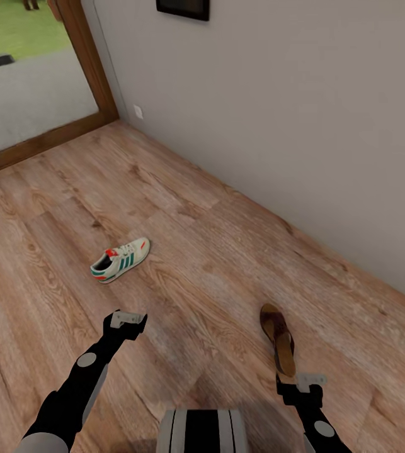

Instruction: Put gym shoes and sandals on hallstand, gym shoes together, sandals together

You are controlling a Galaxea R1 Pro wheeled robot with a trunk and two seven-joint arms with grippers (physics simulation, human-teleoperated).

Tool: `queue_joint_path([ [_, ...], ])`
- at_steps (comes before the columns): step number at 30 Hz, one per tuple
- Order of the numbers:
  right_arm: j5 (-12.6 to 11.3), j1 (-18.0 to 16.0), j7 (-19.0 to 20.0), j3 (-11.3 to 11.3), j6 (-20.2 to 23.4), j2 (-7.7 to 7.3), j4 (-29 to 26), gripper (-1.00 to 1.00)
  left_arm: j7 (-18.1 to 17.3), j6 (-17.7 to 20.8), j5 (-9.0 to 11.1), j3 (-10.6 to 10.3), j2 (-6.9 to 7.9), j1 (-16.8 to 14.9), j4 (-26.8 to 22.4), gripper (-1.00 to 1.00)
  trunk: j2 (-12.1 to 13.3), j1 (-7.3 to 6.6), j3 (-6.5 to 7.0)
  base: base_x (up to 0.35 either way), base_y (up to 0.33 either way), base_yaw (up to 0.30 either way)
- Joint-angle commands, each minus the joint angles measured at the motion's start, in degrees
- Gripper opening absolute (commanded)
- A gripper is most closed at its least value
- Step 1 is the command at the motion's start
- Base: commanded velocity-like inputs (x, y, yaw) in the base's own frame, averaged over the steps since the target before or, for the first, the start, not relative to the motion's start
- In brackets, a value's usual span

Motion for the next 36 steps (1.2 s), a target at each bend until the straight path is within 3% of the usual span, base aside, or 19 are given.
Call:
queue_joint_path([
  [1, 0.2, 0.0, -0.1, -0.1, -0.2, 0.03, 0.0, 1.00, -0.3, -0.2, -0.6, 0.2, -0.04, 0.0, 0.0, 1.00, 0.0, 0.01, -0.34, 0.000, 0.000, 0.000],
  [6, 0.3, 0.0, -0.2, -0.1, -0.3, 0.06, 0.1, 1.00, -0.3, -0.1, -0.6, 0.2, -0.04, 0.0, 0.0, 1.00, -0.1, 0.06, -1.04, 0.000, 0.000, 0.000],
  [36, 0.4, 0.0, -0.1, -0.2, -3.0, -0.27, 0.7, 1.00, -0.4, -0.1, -0.6, 0.1, -0.13, -0.1, 0.4, 1.00, -0.1, 0.06, -1.12, 0.000, 0.000, 0.000],
])
